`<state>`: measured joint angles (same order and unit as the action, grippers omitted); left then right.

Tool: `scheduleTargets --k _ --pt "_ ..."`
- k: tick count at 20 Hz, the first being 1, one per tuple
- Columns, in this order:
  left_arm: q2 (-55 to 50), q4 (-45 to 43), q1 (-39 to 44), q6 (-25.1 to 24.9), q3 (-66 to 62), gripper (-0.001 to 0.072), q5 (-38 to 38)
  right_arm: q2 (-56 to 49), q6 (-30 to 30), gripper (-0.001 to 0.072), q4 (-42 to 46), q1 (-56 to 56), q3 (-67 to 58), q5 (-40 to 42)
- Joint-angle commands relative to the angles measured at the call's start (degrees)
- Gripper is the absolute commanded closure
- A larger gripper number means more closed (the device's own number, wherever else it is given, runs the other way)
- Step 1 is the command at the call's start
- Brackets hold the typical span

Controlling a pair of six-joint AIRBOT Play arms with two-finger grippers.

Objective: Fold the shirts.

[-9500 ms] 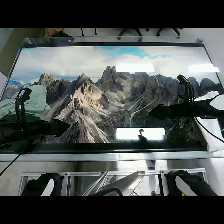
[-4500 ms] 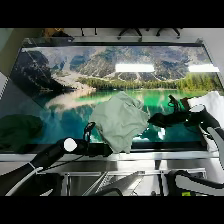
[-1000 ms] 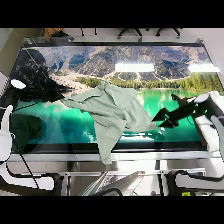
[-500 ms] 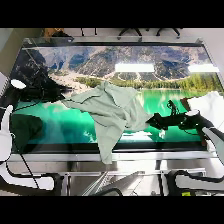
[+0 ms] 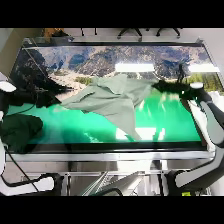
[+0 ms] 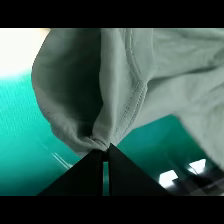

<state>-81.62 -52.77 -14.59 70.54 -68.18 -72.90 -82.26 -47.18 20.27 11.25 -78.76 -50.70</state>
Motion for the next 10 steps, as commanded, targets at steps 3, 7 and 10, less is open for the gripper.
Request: scheduleTargets --k 3,7,10 --pt "9.97 -0.11 -1.18 0.85 18.91 0.0697 -0.22 -11.65 -3.56 0.0261 -0.96 -0.87 -21.40 -7.48" --pt "10.16 0.15 -1.27 -0.07 19.98 0.0696 2.56 -11.47 -6.60 0.0419 0.90 2.64 -21.38 -13.07" --pt "10.14 -0.26 -1.29 -2.56 15.45 0.0184 2.36 -10.12 -9.86 0.0420 3.87 7.93 -21.35 -22.10"
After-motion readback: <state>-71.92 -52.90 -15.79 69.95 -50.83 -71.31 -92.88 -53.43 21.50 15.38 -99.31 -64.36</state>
